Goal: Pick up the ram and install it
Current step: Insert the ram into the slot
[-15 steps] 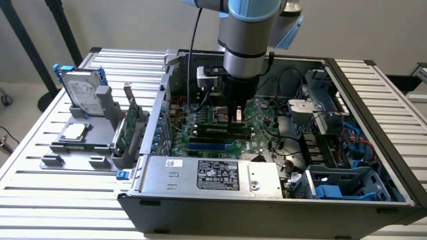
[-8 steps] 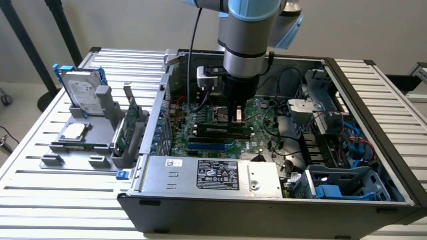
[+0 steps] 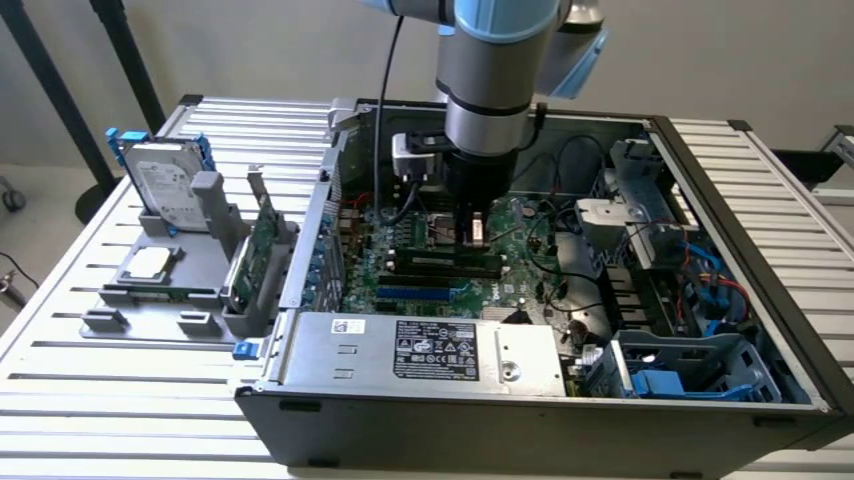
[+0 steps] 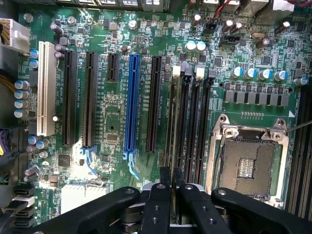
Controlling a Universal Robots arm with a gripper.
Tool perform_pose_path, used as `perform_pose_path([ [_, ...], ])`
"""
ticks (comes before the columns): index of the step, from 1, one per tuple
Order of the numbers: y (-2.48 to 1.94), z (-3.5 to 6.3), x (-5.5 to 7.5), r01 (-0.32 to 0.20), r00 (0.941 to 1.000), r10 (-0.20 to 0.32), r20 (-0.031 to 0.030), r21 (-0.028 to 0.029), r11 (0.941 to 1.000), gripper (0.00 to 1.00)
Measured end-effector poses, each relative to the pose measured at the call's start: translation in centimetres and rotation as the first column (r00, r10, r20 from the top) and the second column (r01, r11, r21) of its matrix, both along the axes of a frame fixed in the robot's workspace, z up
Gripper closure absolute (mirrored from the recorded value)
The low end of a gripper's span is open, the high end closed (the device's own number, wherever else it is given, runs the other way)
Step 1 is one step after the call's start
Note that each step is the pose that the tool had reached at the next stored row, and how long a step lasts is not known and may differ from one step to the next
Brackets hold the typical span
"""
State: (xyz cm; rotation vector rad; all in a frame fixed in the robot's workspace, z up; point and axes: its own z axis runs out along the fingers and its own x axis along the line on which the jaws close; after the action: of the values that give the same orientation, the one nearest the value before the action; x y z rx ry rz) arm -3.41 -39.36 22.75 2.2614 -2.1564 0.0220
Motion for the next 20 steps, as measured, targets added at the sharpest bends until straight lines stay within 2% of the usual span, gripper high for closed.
perform_pose_path([
  [6, 0.00, 0.83, -0.03, -0.007, 1.0000, 0.007, 0.0001, 0.0002, 1.0000, 0.86],
  [10, 0.00, 0.91, -0.04, -0.010, 0.9999, 0.010, 0.0019, -0.0006, 0.9999, 0.86],
  [11, 0.00, 0.92, -0.05, -0.010, 0.9999, 0.010, 0.0044, -0.0014, 0.9999, 0.86],
  [15, 0.00, 0.88, -0.15, -0.011, 0.9997, 0.011, 0.0213, -0.0047, 0.9999, 0.86],
  [20, 0.00, 0.78, -0.31, -0.012, 0.9997, 0.012, 0.0228, -0.0053, 0.9999, 0.86],
])
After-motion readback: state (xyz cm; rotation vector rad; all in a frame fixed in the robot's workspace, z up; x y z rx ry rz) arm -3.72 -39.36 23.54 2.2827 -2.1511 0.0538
